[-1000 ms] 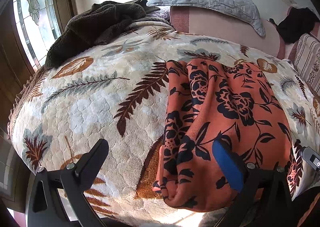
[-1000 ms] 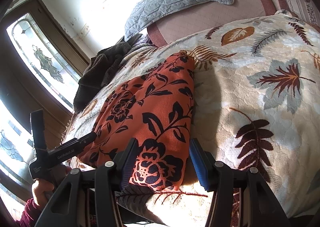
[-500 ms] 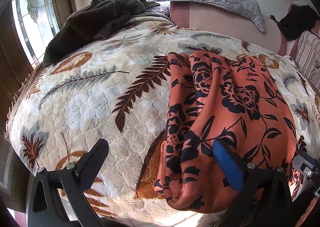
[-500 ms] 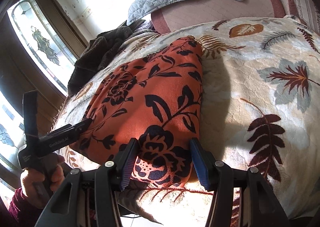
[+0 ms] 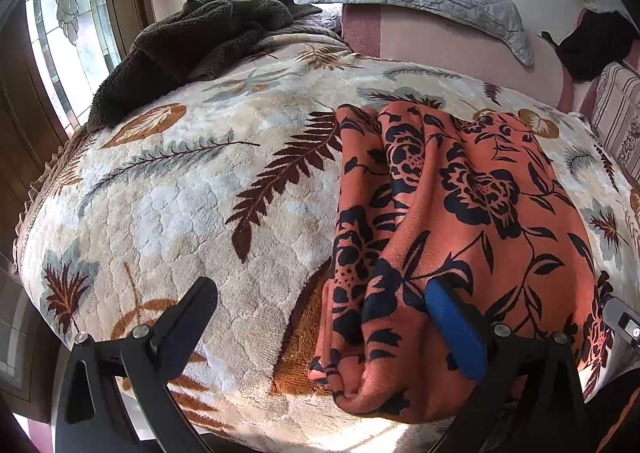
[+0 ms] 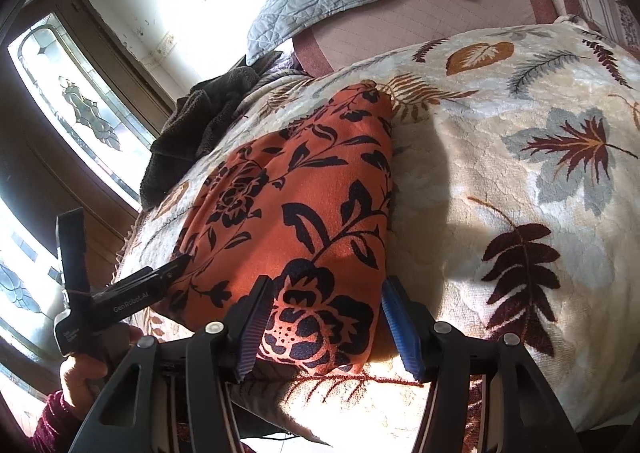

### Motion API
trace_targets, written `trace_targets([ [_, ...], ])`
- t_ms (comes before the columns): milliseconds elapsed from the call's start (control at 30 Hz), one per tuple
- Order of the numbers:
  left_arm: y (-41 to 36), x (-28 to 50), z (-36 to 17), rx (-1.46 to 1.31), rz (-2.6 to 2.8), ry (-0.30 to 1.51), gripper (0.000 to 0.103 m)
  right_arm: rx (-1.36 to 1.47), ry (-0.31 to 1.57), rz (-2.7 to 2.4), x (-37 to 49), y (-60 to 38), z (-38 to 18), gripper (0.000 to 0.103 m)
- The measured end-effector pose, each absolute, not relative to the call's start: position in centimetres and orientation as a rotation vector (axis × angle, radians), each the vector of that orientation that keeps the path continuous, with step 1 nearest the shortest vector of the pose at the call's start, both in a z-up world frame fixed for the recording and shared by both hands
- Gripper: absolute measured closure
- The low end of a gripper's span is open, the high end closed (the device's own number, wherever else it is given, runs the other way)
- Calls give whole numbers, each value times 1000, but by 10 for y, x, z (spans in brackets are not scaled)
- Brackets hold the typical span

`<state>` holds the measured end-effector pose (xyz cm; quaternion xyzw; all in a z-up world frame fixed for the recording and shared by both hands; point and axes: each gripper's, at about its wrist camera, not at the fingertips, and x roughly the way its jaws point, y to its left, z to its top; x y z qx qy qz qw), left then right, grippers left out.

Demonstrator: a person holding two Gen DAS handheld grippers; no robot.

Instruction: Fold small clothes

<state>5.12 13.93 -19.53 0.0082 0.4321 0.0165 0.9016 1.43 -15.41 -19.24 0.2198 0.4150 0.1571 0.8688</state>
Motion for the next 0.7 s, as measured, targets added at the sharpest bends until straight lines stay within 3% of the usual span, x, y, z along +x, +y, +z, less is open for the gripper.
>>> trace_targets([
  [333, 139, 51, -194, 11, 26, 903, 0, 611, 851, 301, 21, -179, -191, 42],
  [700, 159, 80, -180, -228, -199, 1039, 0, 772, 912, 407, 64, -187, -193, 36],
])
